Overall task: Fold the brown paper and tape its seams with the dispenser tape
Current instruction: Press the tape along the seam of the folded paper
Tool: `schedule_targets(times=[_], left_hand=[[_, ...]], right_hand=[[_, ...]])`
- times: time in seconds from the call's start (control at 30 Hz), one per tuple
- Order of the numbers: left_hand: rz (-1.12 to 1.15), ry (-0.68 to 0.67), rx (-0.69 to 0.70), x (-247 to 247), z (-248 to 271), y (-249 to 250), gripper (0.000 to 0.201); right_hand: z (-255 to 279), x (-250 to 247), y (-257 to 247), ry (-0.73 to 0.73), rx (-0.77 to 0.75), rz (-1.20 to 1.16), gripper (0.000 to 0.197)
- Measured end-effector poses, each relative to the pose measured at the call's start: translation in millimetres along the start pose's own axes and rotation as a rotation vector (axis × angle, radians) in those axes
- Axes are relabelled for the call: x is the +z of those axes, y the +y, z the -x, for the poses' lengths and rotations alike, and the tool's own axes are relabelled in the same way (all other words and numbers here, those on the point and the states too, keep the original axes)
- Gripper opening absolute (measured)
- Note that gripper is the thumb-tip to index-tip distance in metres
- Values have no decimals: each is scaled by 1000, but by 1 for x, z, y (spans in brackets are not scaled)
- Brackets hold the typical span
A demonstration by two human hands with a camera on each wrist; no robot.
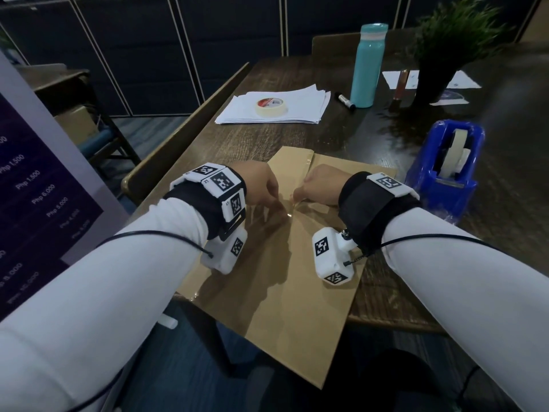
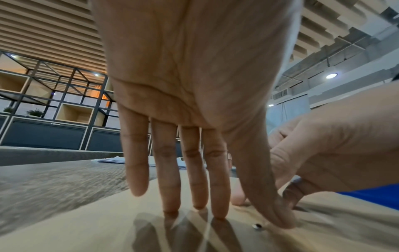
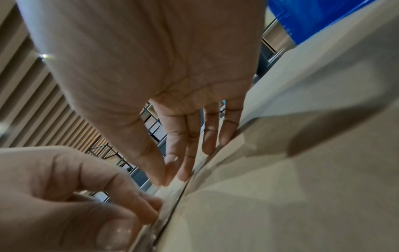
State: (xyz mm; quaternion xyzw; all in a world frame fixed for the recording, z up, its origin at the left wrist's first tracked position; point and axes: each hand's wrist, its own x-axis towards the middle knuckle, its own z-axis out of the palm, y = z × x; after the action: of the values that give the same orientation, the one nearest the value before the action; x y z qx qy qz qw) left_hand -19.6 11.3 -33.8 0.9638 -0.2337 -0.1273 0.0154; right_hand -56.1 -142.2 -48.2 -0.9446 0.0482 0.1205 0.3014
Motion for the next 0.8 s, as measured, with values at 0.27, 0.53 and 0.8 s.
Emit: schedule_targets(times=[0.27, 0.53, 0.8], left_hand=[[-46, 17, -36, 1, -9, 4, 35], [-52, -24, -63, 5, -15, 6, 46], [-49, -23, -104, 8, -12, 2, 56]], right_hand=[[3, 0, -1, 2, -29, 16, 22], [2, -1, -2, -26, -42, 54, 17], [5, -3, -5, -43, -65, 62, 39]])
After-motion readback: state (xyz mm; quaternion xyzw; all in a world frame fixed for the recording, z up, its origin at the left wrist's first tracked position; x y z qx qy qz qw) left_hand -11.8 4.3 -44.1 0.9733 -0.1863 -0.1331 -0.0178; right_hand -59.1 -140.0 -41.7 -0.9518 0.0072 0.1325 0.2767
